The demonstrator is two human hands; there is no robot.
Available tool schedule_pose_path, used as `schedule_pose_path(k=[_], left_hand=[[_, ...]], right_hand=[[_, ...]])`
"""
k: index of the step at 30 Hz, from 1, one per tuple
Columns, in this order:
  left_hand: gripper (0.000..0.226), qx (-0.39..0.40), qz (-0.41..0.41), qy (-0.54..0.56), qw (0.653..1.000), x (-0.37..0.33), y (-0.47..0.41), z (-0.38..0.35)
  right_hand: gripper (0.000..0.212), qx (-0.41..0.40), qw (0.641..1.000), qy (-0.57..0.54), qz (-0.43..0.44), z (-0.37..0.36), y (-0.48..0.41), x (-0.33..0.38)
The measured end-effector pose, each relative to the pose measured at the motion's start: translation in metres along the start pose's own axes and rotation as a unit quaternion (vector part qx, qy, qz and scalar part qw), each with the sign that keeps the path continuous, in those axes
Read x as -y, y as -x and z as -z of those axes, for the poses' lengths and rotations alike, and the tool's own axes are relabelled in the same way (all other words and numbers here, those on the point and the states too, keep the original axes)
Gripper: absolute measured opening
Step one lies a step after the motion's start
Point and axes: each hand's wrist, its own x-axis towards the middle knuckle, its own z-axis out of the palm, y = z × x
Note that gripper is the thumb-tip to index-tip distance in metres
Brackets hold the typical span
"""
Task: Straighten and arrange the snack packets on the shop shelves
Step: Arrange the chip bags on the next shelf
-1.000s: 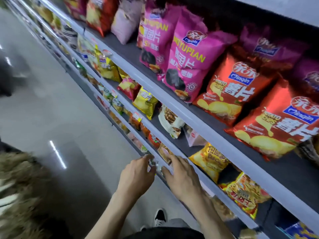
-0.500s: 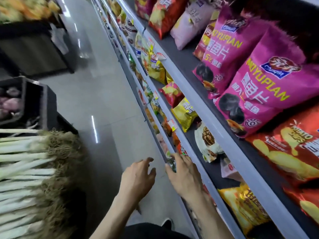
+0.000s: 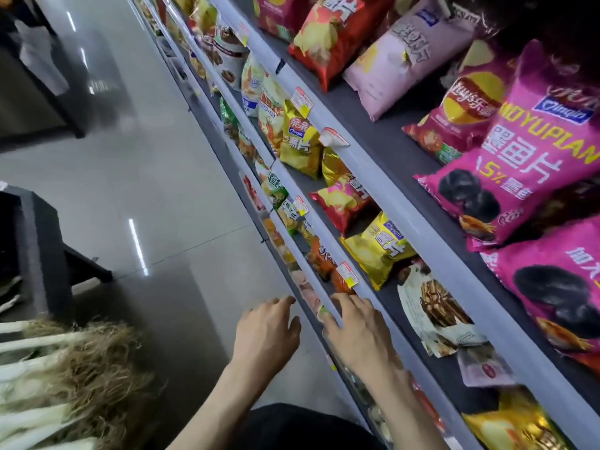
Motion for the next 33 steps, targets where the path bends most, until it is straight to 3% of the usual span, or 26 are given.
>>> schedule_pose_path(k=[7, 13, 20, 25, 29, 33], left_hand=[[0.044, 0.031, -0.025, -0.003, 0.999, 0.034, -0.075, 0.031], [0.042, 0.06, -0.042, -0.001, 0.997, 0.024, -0.131, 0.023], [0.058, 0.021, -0.064, 0.075, 0.995, -0.01, -0.189, -0.015], [0.089, -0.03, -0.055, 0.142, 0.988, -0.029, -0.242, -0.023], [0.101, -0.049, -0.081, 0.158, 0.983, -0.045, -0.283, -0.013], [0.108, -0.012, -0.124, 0.153, 0.98, -0.059, -0.32, -0.011]], right_hand=[[0.034, 0.008, 0.995, -0.024, -0.094, -0.011, -0.026, 0.024], [0.053, -0.033, 0.968, -0.142, -0.202, -0.014, -0.058, -0.001], [0.079, -0.12, 0.898, -0.278, -0.32, -0.026, -0.097, -0.028], [0.094, -0.171, 0.853, -0.327, -0.368, -0.042, -0.119, -0.033], [0.106, -0.239, 0.786, -0.396, -0.41, -0.051, -0.139, -0.03], [0.11, -0.295, 0.719, -0.454, -0.436, -0.052, -0.162, -0.031]])
